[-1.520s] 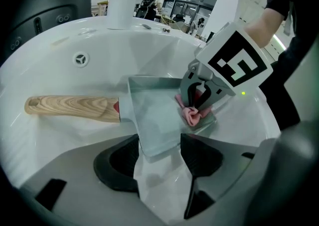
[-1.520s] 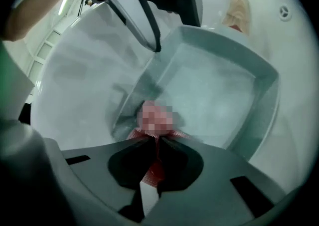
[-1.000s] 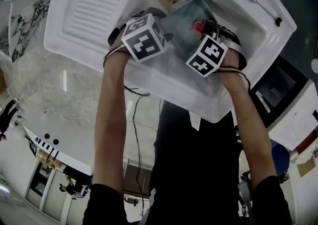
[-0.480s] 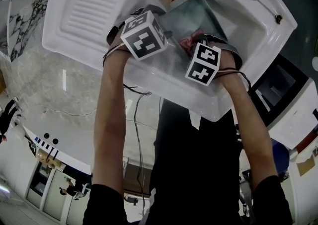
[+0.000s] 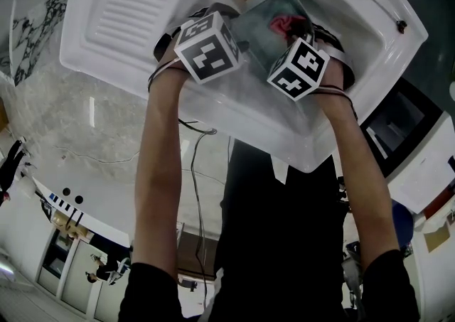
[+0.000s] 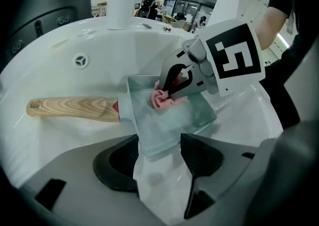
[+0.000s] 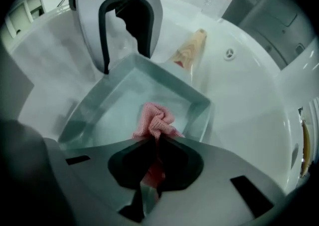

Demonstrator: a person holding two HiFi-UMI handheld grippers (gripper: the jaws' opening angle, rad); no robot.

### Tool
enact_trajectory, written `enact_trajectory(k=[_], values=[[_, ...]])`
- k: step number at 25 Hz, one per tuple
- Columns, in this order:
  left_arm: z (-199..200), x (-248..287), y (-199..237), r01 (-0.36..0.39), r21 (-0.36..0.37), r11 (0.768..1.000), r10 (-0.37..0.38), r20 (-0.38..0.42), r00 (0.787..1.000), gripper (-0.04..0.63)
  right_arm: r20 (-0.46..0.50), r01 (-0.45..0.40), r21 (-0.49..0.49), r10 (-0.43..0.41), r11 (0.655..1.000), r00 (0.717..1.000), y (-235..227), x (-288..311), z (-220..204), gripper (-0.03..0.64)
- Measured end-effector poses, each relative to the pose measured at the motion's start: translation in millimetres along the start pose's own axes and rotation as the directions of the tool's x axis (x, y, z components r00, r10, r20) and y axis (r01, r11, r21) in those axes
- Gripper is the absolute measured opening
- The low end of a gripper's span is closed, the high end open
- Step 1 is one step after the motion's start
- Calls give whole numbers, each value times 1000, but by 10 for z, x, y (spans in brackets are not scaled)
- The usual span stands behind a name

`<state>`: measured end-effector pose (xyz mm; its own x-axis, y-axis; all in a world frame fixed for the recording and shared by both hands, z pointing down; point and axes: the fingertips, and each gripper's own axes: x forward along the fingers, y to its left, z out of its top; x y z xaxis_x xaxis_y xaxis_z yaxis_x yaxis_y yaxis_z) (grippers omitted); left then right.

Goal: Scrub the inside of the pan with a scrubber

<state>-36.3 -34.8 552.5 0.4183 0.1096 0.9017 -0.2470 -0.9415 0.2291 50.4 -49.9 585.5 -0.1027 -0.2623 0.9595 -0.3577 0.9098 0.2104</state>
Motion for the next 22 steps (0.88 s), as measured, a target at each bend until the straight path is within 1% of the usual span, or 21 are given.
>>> enact_trajectory(k=[1,2,3,5,7,9,10,12,13,15,17,20,22], values=[[1,1,1,0,0,1000,0,0,1000,276,47,7,21,-8,1000,999,-20,3,86,41],[1,2,2,0,1,1000,0,1,1000,276,93,-5,44,1,999,996,-12,3,173,41],[1,2,1,0,0,1000,0,0,1000,276,136,-38,67,28,997,990,27,-2,258,41],[-3,0,0,1,-3,1000,-1,0,1000,276,201,-140,94,119,986,972,181,-24,405,41],[-3,0,2,3,-6,1000,-3,1,1000,276,236,-254,77,230,964,944,410,-60,499,41],[0,3,2,5,-9,1000,-5,3,1000,276,242,-334,19,320,942,916,652,-98,533,41],[-1,3,0,7,-10,1000,-7,4,1000,276,232,-351,-13,344,936,910,742,-110,526,41],[0,5,-5,12,-9,1000,-12,7,1000,276,184,-359,-64,364,931,913,828,-113,455,41],[6,9,-9,15,-8,1000,-15,11,1000,276,150,-364,-73,371,929,917,831,-108,397,41],[17,15,-13,20,-9,1000,-20,19,1000,276,86,-361,-62,366,930,927,762,-93,277,41],[23,16,-5,19,-14,1000,-19,24,1000,276,50,-320,-34,321,947,946,599,-70,181,41],[35,16,8,18,-19,1000,-17,29,999,275,23,-208,10,207,978,978,313,-22,70,41],[41,18,18,17,-23,1000,-17,33,999,275,9,-123,20,123,992,992,136,1,37,41]])
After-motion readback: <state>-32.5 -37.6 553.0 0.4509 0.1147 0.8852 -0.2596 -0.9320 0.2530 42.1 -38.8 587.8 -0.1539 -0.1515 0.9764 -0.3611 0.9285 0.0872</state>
